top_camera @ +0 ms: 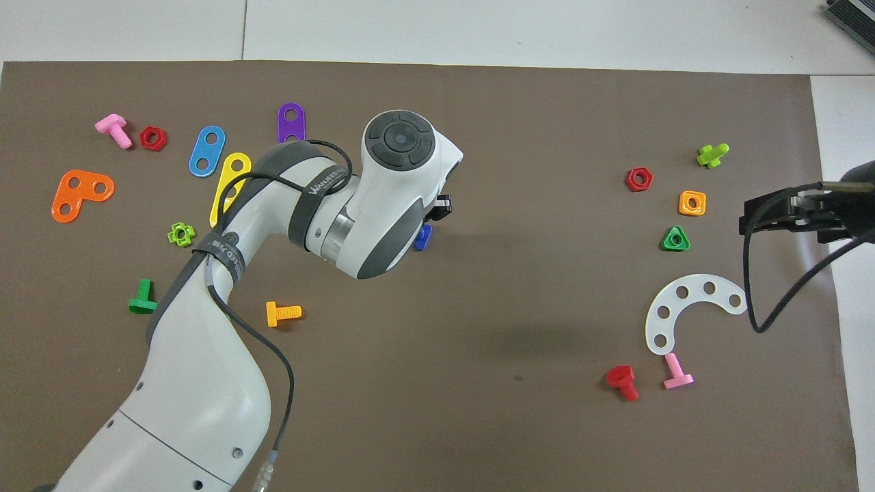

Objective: Unscrew and place screws in storage area
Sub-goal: 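Carry the blue nut beside the pink square and open the left gripper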

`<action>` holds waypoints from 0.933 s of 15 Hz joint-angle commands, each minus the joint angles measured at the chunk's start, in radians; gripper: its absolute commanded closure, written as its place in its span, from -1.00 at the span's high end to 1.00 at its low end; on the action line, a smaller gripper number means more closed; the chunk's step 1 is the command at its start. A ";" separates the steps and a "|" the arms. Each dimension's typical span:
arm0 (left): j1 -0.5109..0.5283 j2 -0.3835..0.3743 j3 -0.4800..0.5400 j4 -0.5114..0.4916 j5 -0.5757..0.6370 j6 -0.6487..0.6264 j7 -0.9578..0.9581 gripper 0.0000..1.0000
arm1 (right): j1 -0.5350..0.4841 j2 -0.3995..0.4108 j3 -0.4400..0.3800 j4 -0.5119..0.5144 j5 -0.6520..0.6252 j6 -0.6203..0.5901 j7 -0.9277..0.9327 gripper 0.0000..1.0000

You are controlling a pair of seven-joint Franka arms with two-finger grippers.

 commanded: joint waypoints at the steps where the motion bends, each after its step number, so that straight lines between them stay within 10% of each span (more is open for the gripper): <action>1: 0.078 -0.050 0.005 -0.010 -0.048 -0.034 0.159 -0.20 | -0.009 -0.008 0.005 -0.011 0.019 0.004 0.000 1.00; 14: 0.279 -0.246 0.005 -0.485 -0.073 0.193 0.577 0.04 | -0.009 -0.008 0.005 -0.011 0.019 0.004 0.000 1.00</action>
